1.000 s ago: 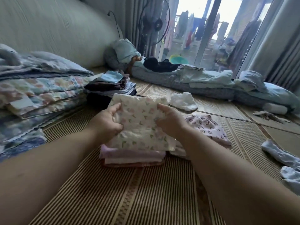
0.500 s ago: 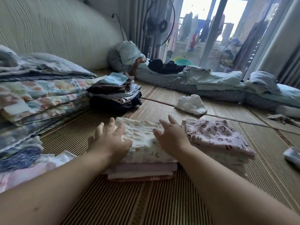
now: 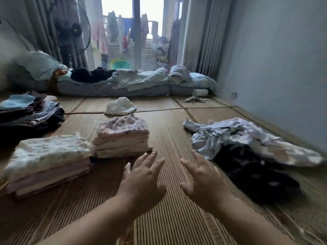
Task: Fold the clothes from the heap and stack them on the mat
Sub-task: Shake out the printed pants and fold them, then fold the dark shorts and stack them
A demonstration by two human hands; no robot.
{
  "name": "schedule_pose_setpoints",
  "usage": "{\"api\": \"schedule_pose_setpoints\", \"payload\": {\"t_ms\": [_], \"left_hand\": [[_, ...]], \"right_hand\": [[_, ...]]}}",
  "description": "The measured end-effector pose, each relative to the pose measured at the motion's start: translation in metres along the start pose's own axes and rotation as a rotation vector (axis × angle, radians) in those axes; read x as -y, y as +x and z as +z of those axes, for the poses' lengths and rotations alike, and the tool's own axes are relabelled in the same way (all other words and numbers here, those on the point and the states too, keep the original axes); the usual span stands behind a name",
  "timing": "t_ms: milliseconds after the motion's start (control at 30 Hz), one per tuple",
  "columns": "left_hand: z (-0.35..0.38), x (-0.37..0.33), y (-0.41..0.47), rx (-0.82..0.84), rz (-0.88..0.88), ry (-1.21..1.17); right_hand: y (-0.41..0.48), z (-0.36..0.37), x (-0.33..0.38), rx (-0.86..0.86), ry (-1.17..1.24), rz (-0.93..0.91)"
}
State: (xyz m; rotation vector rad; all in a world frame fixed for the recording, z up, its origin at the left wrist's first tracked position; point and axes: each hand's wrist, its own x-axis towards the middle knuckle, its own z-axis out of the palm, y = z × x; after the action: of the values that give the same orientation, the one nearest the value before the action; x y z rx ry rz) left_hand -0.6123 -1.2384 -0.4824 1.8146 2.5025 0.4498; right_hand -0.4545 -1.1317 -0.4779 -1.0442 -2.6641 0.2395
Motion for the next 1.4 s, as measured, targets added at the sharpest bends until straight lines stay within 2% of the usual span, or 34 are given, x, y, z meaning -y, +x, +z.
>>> {"api": "schedule_pose_setpoints", "payload": {"t_ms": [200, 367, 500, 667, 800, 867, 967, 1067, 1233, 1400], "left_hand": [[0.037, -0.126, 0.046, 0.038, 0.198, 0.025], [0.076, -0.185, 0.096, 0.101, 0.271, 0.065], [0.11, -0.216, 0.136, 0.19, 0.346, 0.123], [0.13, -0.237, 0.171, 0.398, 0.4, 0.205], [0.124, -0.23, 0.166, 0.349, 0.466, 0.286], [0.117, -0.216, 0.153, 0.305, 0.47, 0.309], [0.104, -0.186, 0.117, 0.299, 0.347, 0.249], [0.094, -0.147, 0.066, 0.343, 0.246, 0.098], [0.049, -0.088, -0.026, 0.364, 0.054, -0.402], [-0.014, -0.04, -0.076, 0.203, 0.006, -0.478]], "right_hand": [[-0.059, -0.046, -0.127, -0.089, -0.025, 0.308], [-0.074, -0.037, -0.198, -0.032, 0.026, 0.472], [-0.059, -0.026, -0.233, 0.035, 0.053, 0.525], [-0.048, -0.016, -0.252, 0.078, 0.078, 0.528], [-0.046, -0.014, -0.245, 0.122, 0.104, 0.455], [-0.047, -0.01, -0.23, 0.246, 0.122, 0.378], [-0.051, 0.0, -0.193, 0.387, 0.056, 0.235], [-0.053, -0.002, -0.154, 0.306, 0.063, 0.105], [-0.064, -0.026, -0.098, 0.197, 0.442, -0.009], [-0.061, -0.06, -0.05, 0.141, 0.822, 0.064]]}}
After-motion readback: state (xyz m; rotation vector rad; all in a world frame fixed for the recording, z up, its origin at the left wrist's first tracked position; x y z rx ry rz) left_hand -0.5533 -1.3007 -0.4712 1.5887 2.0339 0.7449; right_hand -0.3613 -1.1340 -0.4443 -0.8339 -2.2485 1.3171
